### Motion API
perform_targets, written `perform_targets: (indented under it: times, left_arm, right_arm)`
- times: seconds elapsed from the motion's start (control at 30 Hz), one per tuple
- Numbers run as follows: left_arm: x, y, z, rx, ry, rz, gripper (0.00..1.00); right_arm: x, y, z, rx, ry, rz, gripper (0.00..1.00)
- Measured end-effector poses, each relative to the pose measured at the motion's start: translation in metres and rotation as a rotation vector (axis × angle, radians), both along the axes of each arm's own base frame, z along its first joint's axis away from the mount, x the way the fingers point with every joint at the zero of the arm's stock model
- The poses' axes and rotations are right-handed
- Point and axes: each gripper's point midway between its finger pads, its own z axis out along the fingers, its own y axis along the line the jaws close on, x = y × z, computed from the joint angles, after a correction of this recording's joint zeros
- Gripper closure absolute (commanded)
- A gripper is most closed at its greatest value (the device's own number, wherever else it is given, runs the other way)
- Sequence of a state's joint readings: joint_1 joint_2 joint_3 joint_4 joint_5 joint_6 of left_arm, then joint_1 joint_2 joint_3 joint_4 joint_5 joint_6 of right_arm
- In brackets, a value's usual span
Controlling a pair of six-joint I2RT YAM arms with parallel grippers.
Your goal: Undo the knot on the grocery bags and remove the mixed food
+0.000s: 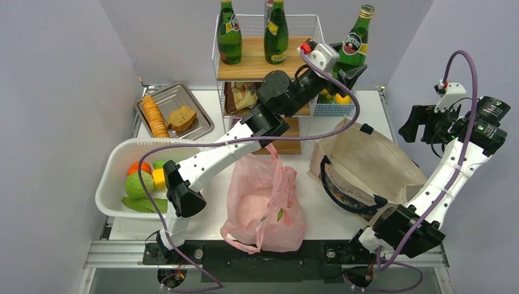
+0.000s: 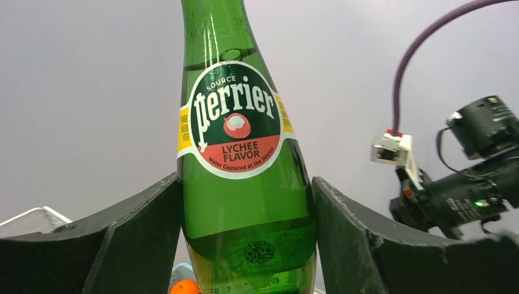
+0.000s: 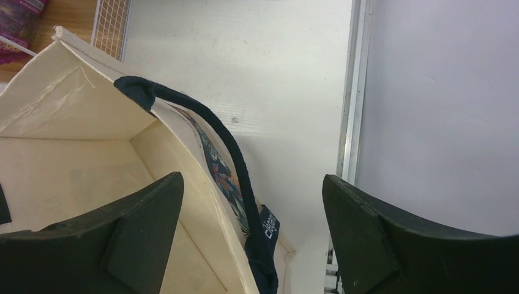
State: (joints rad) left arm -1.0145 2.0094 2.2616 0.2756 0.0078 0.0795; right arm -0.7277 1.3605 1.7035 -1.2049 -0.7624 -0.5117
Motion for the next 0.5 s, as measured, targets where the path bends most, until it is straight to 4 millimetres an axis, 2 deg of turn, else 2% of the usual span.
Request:
perform_targets:
  times: [0.1, 0.2, 0.27, 0.5]
  left_arm:
    - [0.012, 0.009, 0.003, -0.005, -0.013, 0.044, 1.0]
    - [0.031, 0.023, 0.004, -0.004, -0.018, 0.105, 1.0]
    - [0.047, 0.035, 0.002, -0.006, -0.018, 0.146, 1.0]
    - [0.08, 0.066, -0.008, 0.016, -0.037, 0.26, 1.0]
  right_arm:
    - [0.0, 0.0, 0.0, 0.0, 0.0, 0.0, 0.19]
    - [0.0, 0.0, 0.0, 0.0, 0.0, 0.0, 0.19]
    - [0.0, 0.0, 0.0, 0.0, 0.0, 0.0, 0.19]
    - [-0.001, -0.001, -0.001, -0.005, 0.004, -0.005, 0.19]
